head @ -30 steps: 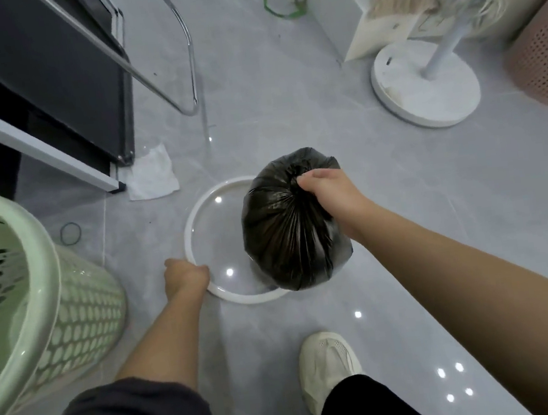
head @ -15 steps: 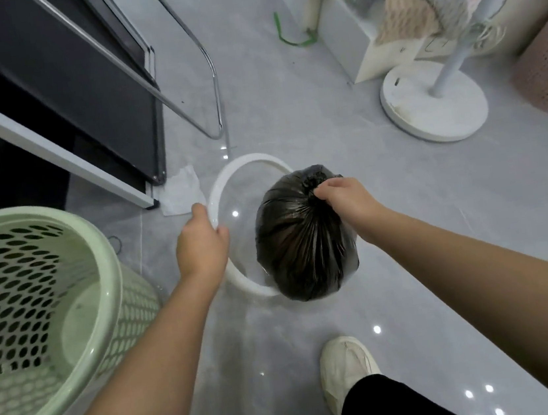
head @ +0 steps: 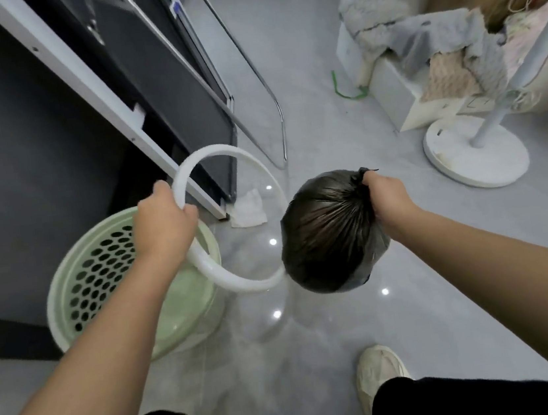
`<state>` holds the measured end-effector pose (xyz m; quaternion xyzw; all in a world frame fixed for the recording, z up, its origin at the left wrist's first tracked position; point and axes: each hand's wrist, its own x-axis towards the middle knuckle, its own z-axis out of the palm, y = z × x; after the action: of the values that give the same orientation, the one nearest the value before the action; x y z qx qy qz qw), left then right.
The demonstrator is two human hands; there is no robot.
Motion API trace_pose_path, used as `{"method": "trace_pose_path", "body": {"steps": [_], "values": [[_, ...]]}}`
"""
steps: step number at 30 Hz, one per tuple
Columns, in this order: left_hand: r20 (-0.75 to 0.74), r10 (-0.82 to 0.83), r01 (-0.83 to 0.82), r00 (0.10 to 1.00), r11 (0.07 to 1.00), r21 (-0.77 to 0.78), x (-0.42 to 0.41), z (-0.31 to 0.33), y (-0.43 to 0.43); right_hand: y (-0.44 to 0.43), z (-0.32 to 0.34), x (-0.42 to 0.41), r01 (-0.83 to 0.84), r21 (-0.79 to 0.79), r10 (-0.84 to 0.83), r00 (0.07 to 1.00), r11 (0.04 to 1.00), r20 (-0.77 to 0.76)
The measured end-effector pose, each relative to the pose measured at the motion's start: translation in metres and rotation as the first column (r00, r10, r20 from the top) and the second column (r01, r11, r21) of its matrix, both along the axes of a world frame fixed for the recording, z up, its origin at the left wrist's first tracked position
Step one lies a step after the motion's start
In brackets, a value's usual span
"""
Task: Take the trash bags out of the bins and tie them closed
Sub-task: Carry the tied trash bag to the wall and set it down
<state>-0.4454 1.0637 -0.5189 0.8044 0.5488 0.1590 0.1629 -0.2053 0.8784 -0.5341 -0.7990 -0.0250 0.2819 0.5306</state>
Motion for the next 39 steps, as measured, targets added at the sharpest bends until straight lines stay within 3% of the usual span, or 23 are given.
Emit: {"method": "trace_pose_path", "body": {"steps": [5,11,20,29,32,36,39], "values": [[-0.003,0.136,-0.135,0.991,0.988,-0.067,-0.064,0.01,0.022,0.014,0.009,-0.018,-0.043,-0.028,0.043,0.999,0.999,0.008],[-0.091,0.28,-0.291,0.956,0.946,-0.142,-0.141,-0.013,0.031,0.025,-0.005,-0.047,-0.22,-0.142,0.229,0.972,0.965,0.052],[-0.203,0.45,-0.481,0.87,0.864,-0.146,-0.188,-0.046,0.031,0.056,-0.019,-0.082,-0.332,-0.117,0.339,0.94,0.936,0.044],[-0.261,0.461,-0.515,0.848,0.833,-0.202,-0.202,-0.064,0.025,0.072,-0.027,-0.108,-0.423,-0.158,0.436,0.898,0.892,0.053],[-0.307,0.432,-0.48,0.848,0.872,-0.1,-0.191,-0.065,0.019,0.07,-0.029,-0.108,-0.433,-0.155,0.445,0.894,0.888,0.047],[-0.325,0.31,-0.314,0.894,0.948,0.042,-0.172,-0.072,0.015,0.064,-0.03,-0.107,-0.446,-0.153,0.457,0.888,0.882,0.045],[-0.208,0.487,-0.515,0.848,0.85,-0.113,-0.179,-0.083,0.019,0.062,-0.03,-0.111,-0.522,-0.188,0.543,0.836,0.832,0.079]]}}
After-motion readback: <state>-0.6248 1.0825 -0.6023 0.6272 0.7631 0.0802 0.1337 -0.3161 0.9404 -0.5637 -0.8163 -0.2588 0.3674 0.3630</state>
